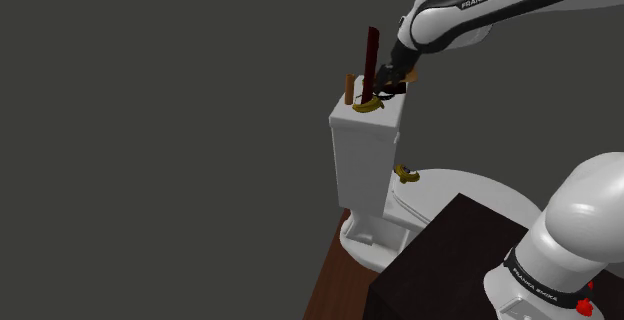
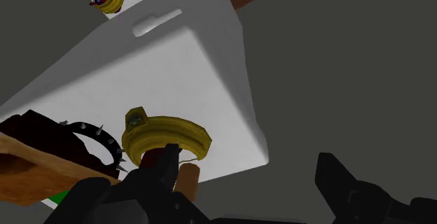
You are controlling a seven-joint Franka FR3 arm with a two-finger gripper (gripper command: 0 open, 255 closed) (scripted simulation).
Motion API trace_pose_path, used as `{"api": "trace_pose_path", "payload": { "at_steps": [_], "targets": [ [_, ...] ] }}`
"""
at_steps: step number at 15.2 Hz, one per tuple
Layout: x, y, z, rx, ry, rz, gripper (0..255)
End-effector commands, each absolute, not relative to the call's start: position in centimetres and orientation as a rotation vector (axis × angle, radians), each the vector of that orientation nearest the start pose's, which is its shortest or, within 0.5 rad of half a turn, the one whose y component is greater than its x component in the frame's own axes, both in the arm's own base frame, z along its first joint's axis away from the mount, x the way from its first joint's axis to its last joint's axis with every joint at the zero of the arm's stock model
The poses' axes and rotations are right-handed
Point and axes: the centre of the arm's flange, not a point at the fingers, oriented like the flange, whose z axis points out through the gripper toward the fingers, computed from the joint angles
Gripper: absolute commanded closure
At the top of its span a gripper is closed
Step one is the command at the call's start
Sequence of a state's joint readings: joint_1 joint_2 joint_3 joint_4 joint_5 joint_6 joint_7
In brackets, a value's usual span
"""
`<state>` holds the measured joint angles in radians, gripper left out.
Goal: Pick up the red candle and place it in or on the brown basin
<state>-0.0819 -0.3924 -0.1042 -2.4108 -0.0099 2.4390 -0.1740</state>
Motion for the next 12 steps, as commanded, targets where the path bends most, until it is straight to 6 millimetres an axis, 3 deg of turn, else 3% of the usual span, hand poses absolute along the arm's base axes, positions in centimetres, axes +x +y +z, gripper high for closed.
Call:
{"api": "trace_pose_path", "payload": {
  "at_steps": [1, 12],
  "targets": [
    [46.8, -10.3, 49.3, -3.115, 0.028, -0.723, 0],
    [54.8, -17.6, 45.1, -3.097, 0.119, -1.010, 0]
  ]
}}
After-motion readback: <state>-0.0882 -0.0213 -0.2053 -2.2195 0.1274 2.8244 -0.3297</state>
